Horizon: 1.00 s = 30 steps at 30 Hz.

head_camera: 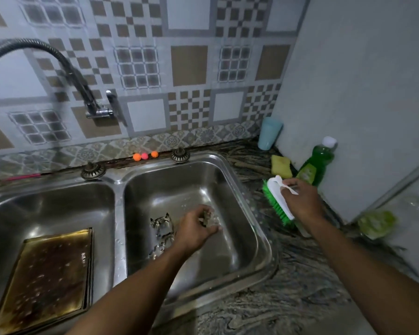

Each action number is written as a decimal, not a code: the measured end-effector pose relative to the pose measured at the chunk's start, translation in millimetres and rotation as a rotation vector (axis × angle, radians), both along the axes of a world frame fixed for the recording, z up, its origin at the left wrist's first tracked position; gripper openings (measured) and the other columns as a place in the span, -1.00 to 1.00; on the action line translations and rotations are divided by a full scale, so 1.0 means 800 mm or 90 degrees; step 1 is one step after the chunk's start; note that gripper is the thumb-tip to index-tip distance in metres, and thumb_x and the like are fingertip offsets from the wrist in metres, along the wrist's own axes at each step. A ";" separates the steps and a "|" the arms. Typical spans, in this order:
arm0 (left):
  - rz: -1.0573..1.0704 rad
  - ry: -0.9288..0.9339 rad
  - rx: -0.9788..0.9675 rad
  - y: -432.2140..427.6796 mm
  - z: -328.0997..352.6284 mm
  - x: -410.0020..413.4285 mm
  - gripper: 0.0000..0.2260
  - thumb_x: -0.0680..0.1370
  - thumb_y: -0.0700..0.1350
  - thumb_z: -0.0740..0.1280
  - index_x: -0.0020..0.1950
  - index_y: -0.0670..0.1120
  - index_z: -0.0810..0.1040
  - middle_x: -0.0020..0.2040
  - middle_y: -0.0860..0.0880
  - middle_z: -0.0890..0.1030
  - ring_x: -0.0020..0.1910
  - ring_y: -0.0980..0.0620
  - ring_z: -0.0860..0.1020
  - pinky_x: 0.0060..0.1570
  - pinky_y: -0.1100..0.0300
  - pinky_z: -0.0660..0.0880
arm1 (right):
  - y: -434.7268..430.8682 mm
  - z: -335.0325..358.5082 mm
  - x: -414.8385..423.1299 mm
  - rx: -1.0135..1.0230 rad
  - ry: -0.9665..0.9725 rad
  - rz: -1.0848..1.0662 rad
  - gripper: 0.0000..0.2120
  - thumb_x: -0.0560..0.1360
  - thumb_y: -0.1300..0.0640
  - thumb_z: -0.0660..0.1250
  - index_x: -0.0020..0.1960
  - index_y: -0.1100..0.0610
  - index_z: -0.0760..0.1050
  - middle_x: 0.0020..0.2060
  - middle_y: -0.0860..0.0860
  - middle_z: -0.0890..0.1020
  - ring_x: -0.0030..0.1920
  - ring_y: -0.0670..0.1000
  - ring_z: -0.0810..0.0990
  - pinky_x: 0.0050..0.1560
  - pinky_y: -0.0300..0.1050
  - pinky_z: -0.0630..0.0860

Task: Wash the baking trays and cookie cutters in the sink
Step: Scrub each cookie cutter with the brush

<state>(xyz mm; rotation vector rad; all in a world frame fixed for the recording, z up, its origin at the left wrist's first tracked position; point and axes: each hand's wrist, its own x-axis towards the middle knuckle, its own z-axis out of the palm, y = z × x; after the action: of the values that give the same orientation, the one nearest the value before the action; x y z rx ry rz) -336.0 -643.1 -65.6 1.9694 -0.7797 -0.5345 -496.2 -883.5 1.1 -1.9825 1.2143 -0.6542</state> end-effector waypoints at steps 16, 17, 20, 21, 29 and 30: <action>0.082 0.074 -0.041 -0.108 0.004 -0.059 -0.59 0.35 0.09 0.60 0.15 0.07 0.63 0.05 0.13 0.63 -0.04 0.09 0.65 0.00 0.05 0.65 | -0.099 -0.093 -0.066 -0.010 0.087 0.030 -0.78 0.56 0.16 0.35 0.21 0.05 0.58 0.21 0.14 0.62 0.19 0.22 0.57 0.12 0.05 0.54; 0.085 0.074 -0.046 -0.111 0.005 -0.059 -0.55 0.36 0.09 0.61 0.20 0.07 0.62 0.08 0.12 0.63 -0.03 0.08 0.66 0.00 0.06 0.66 | -0.097 -0.097 -0.066 -0.025 0.083 0.030 -0.77 0.56 0.17 0.36 0.21 0.07 0.59 0.20 0.14 0.63 0.19 0.23 0.58 0.12 0.06 0.55; 0.088 0.087 -0.056 -0.117 0.008 -0.057 -0.51 0.36 0.02 0.62 0.26 0.06 0.62 0.12 0.07 0.63 -0.04 0.05 0.68 -0.03 0.10 0.67 | -0.096 -0.101 -0.067 -0.042 0.078 0.033 -0.78 0.54 0.17 0.38 0.18 0.08 0.62 0.17 0.14 0.65 0.16 0.23 0.59 0.08 0.05 0.56; 0.085 0.094 -0.058 -0.118 0.010 -0.056 -0.51 0.35 -0.02 0.63 0.25 0.05 0.62 0.13 0.05 0.65 -0.04 0.06 0.69 -0.03 0.09 0.67 | -0.098 -0.098 -0.067 -0.031 0.071 0.020 -0.80 0.54 0.16 0.38 0.16 0.06 0.62 0.16 0.14 0.66 0.14 0.23 0.60 0.07 0.03 0.55; 0.073 0.099 -0.086 -0.081 0.043 -0.032 -0.54 0.37 -0.19 0.61 0.23 0.00 0.62 0.07 0.10 0.66 -0.11 0.18 0.69 -0.21 0.42 0.55 | -0.054 -0.018 -0.029 -0.053 -0.120 -0.006 -0.91 0.52 0.07 0.43 0.02 0.01 0.60 -0.01 0.00 0.66 0.00 0.10 0.60 -0.07 -0.08 0.49; 0.076 0.090 -0.086 -0.073 0.044 -0.026 -0.54 0.37 -0.18 0.61 0.24 0.00 0.62 0.06 0.10 0.65 -0.11 0.18 0.69 -0.22 0.42 0.54 | -0.037 -0.006 -0.013 -0.050 -0.143 0.020 -0.91 0.51 0.06 0.44 0.00 -0.01 0.60 -0.05 -0.06 0.65 -0.04 0.05 0.60 -0.11 -0.12 0.46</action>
<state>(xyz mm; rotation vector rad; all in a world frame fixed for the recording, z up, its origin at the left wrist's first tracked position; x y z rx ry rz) -357.1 -701.6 -30.3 1.8193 -0.5916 -0.5290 -506.4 -913.0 -3.6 -1.9276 1.0341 -0.8950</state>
